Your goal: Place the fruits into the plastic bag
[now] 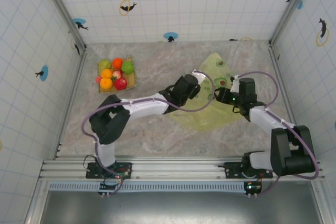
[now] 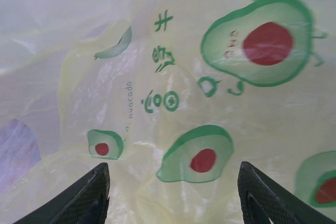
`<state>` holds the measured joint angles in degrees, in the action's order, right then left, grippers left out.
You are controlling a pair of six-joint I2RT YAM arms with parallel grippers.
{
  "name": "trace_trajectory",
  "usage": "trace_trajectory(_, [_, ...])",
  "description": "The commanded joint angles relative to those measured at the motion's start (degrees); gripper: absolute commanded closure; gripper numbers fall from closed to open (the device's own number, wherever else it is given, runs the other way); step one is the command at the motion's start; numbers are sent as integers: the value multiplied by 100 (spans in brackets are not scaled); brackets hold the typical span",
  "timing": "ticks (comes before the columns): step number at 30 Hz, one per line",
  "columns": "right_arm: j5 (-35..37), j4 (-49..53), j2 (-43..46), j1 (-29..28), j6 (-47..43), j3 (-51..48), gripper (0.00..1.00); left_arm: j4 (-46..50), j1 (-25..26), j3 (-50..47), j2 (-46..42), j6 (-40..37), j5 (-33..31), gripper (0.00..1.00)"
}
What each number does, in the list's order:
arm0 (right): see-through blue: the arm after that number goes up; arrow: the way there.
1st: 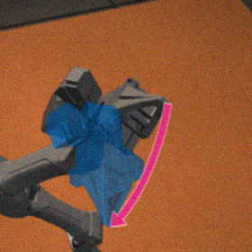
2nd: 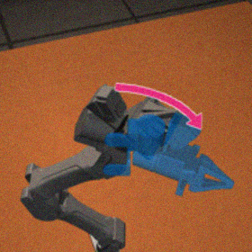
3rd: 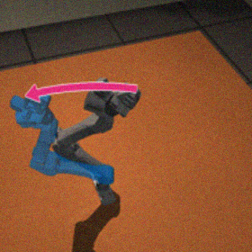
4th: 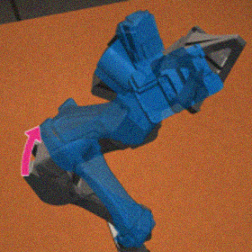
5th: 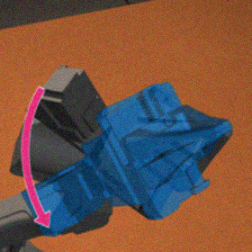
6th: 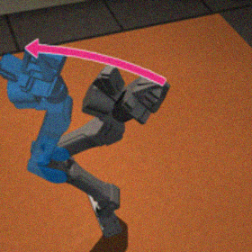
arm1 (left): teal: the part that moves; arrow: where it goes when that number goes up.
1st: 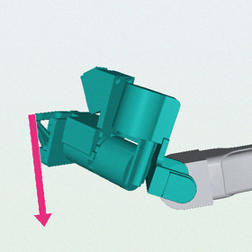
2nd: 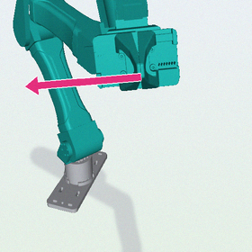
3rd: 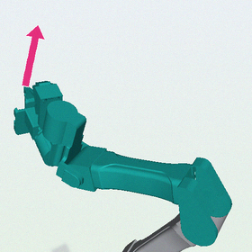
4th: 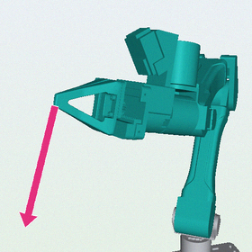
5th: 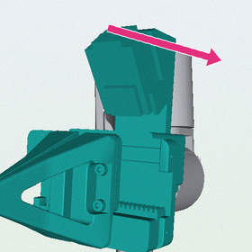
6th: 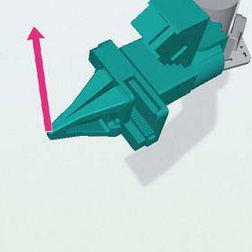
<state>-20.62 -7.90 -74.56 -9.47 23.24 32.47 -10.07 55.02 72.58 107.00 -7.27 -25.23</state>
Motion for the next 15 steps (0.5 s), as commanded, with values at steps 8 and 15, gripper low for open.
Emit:
trace_trajectory(8, [-425, -98, 498, -677, -142, -92, 32, 104, -559, -865, -1287, 3230, 1470, 100])
trace_trajectory(15, [-392, -318, 702, -1027, 36, -281, 29, -305, -717, -1336, -1625, 4183, 1821, 100])
